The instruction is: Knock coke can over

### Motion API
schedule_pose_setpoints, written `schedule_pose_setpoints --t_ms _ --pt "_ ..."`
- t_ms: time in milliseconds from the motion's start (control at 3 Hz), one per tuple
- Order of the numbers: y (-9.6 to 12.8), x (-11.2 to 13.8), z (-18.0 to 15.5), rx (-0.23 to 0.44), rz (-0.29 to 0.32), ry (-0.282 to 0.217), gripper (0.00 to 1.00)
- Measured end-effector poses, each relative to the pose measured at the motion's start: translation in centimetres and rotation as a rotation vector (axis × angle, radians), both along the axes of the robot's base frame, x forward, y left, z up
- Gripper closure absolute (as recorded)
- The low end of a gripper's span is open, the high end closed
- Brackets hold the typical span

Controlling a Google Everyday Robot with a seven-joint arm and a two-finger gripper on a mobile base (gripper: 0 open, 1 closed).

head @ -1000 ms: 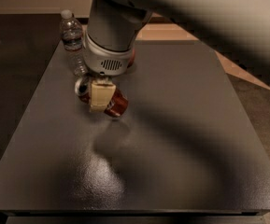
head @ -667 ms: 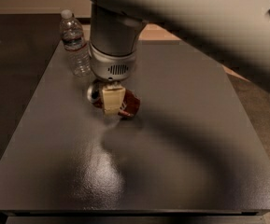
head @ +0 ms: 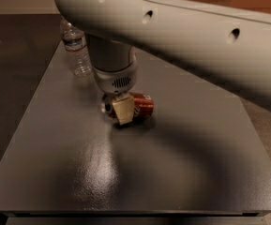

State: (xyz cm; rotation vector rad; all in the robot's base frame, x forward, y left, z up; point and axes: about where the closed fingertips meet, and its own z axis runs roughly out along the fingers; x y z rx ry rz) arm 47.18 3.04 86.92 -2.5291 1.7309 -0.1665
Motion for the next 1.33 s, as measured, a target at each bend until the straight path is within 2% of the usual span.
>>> schedule_pose_setpoints --t_ms 667,1000,1333 --pt "0.13 0.15 -0.01 0.007 0.000 -0.009 0.12" --pt "0.20 0.20 -0.04 0.010 0.001 -0.012 0.00" --pt "0.20 0.20 -0.04 0.010 0.001 -0.012 0.00"
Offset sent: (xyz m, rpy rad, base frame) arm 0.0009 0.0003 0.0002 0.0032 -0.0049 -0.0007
